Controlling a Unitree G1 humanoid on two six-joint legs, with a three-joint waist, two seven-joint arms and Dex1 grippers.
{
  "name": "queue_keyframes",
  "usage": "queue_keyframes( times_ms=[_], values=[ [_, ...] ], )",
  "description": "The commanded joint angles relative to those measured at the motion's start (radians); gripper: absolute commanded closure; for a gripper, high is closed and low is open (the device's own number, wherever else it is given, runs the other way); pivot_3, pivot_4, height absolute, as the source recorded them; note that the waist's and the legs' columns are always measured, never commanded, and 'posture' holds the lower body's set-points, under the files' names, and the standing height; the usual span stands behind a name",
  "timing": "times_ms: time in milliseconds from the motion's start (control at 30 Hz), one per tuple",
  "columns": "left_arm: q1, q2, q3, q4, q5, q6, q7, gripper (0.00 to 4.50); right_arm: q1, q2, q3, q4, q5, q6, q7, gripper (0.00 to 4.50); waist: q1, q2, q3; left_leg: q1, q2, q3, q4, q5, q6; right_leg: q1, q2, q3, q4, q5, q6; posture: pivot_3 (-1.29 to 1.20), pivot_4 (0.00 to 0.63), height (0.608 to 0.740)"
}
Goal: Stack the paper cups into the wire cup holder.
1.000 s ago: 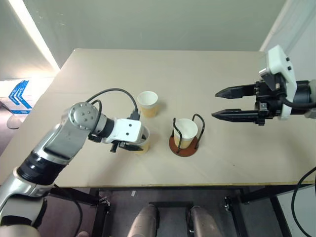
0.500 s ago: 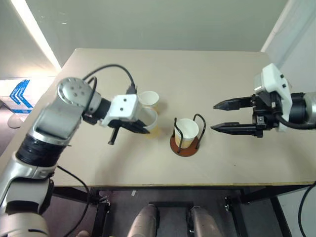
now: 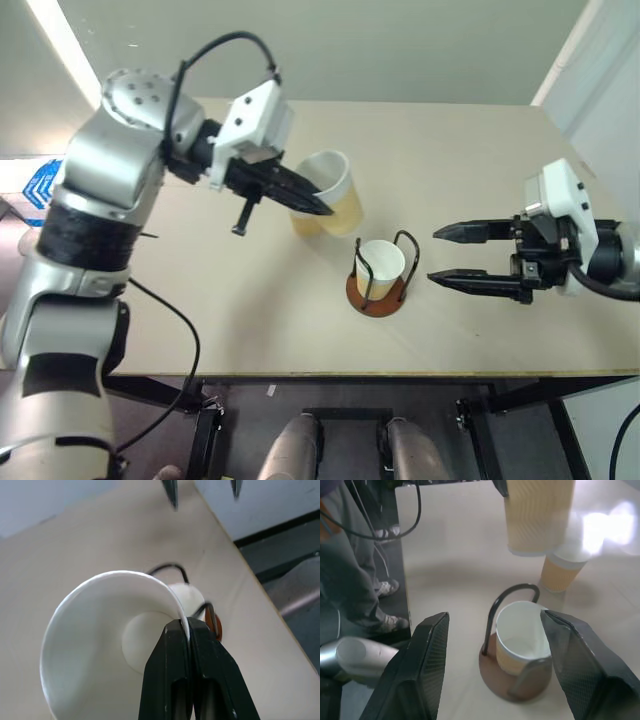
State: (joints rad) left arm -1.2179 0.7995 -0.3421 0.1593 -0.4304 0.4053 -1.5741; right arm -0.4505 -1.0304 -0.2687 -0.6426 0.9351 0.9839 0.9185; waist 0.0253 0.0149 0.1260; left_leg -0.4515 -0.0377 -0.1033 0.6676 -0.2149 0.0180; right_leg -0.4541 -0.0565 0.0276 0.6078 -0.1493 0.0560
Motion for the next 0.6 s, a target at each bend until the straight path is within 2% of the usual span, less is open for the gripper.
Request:
queue_keyframes(
  times_ms=[33,200,367,600],
  values=[
    [-0.071,-0.029,-0.046,0.052,-0.042,-0.066,-0.04,4.44,0.005,-0.002,-0.075,-0.041,0.041,-0.008,-0.056,1.43,0.0,0.0,0.0,0.0,0.0,0.0,0.0,0.0,0.0,0.0,0.0,0.0,-0.001,0.0,0.0,0.0,0.15,0.74],
    [-0.123,-0.092,-0.158,0.156,-0.03,-0.182,-0.04,4.44,0.057,-0.009,-0.127,-0.072,0.072,-0.006,-0.113,1.43,0.003,0.0,0.0,-0.001,-0.001,0.001,0.001,0.0,0.001,0.001,-0.001,0.0,-0.004,0.002,0.003,0.0,0.15,0.74],
    [-0.166,-0.193,-0.237,0.275,0.002,-0.293,-0.04,4.44,0.122,-0.015,-0.191,-0.113,0.117,0.001,-0.173,1.43,0.007,0.0,0.0,-0.002,-0.001,0.002,0.002,-0.001,0.002,0.002,-0.001,0.001,-0.005,0.004,0.01,0.0,0.15,0.74],
    [-0.168,-0.221,-0.315,0.313,0.013,-0.382,-0.04,4.44,0.162,-0.035,-0.223,-0.138,0.175,0.0,-0.233,1.43,0.006,0.0,0.0,-0.003,-0.001,0.005,0.003,-0.001,0.0,0.002,-0.001,0.002,-0.007,0.003,0.015,0.0,0.15,0.74]
  ],
)
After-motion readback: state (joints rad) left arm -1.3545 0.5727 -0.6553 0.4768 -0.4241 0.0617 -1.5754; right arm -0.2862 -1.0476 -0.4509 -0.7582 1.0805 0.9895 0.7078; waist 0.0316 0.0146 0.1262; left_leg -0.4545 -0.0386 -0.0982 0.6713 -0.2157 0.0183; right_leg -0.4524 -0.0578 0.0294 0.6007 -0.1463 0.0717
